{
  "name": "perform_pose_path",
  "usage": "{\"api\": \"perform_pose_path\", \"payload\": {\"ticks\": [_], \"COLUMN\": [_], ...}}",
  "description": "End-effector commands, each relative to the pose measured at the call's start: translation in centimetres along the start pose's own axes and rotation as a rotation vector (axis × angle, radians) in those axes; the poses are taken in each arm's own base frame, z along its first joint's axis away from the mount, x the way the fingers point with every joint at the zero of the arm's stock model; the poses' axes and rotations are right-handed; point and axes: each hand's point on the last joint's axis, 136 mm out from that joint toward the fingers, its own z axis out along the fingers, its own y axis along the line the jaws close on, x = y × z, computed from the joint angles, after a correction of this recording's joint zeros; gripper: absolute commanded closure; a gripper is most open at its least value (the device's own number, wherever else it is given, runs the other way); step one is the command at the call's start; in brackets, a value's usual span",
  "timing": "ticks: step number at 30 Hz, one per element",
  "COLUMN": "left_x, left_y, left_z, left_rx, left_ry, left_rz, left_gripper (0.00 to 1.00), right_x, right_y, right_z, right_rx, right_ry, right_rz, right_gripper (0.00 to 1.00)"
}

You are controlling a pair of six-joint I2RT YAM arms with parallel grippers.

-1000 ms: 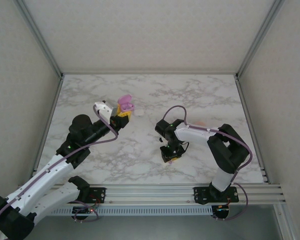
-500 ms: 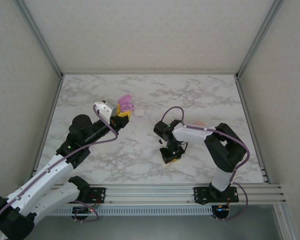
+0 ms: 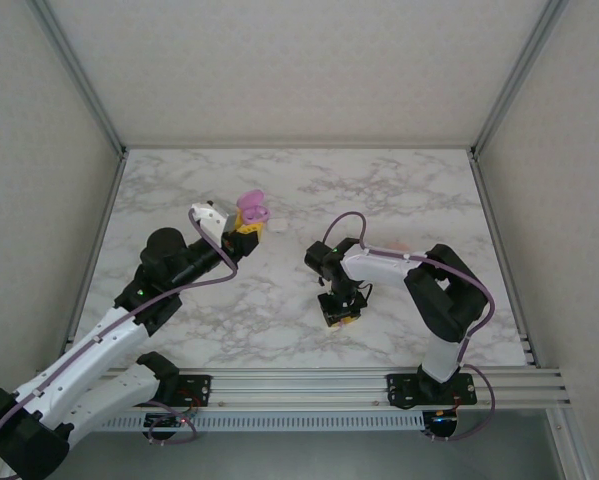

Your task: Insert the wireless bluetooth earbuds into the charging case

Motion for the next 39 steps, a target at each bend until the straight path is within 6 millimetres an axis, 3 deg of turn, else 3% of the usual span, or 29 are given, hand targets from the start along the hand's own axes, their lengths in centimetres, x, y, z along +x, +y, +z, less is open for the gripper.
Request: {"api": "perform_pose_path", "payload": {"ticks": [1,31,39], "left_x": [-2.0,-1.5,-1.4], "left_y": [-0.4,-0.5,-0.5], "left_z": [-0.2,0.2,0.5], "left_rx": [0.014,0.024,0.028], "left_ry": [-0.045,-0.04,-0.036], "left_rz": [0.004,-0.004,-0.005], "left_gripper": [0.84,0.84,0.84], "right_x": [-0.8,-2.0,-2.2], "right_y": [-0.1,-0.9,-0.6], "right_z": [0.2,-0.7,-1.5], "right_rx": [0.026,0.053,0.027], "right_ry": [-0.027,-0.104,-0.142], "right_rz": [0.036,0.136,0.151], "right_gripper": [0.71,0.71,0.82]}}
